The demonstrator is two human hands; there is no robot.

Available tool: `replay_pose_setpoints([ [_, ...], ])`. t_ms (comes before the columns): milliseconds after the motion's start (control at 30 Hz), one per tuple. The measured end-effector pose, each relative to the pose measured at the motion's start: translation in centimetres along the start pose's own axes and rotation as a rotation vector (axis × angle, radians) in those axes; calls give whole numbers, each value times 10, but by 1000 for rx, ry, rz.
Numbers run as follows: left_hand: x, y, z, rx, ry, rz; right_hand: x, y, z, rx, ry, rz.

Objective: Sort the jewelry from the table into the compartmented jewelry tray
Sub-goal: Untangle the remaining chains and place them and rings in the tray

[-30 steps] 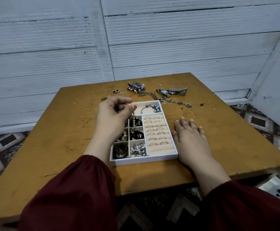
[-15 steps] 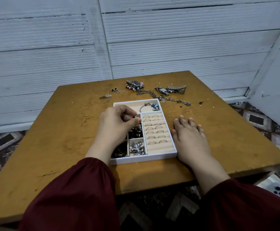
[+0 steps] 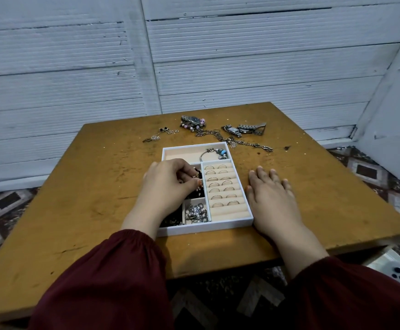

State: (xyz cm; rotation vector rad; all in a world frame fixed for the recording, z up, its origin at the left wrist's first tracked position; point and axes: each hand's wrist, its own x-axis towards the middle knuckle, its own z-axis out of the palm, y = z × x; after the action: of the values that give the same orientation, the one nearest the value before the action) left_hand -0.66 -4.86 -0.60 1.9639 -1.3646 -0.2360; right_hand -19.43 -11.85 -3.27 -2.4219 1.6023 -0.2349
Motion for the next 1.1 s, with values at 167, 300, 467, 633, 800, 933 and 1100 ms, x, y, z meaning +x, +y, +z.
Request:
replay_pose_setpoints([
  [167, 1, 0, -2, -53, 34, 3, 0, 0, 0, 9, 7, 4],
  [300, 0, 1, -3, -97, 55, 12, -2, 0, -2, 75, 26, -2],
  [467, 3, 5, -5, -162, 99, 41, 2, 0, -3, 291, 129, 33],
  [633, 16, 16, -7, -175, 141, 77, 9, -10, -17, 514, 256, 61],
  [800, 30, 17, -2, -241, 179, 90, 23, -35, -30, 593, 321, -29],
  [933, 46, 12, -1, -314, 206, 94, 46, -57, -35, 513, 294, -147],
  [1100, 76, -11, -7, -374, 313, 33, 81, -93, -36, 402, 248, -270],
])
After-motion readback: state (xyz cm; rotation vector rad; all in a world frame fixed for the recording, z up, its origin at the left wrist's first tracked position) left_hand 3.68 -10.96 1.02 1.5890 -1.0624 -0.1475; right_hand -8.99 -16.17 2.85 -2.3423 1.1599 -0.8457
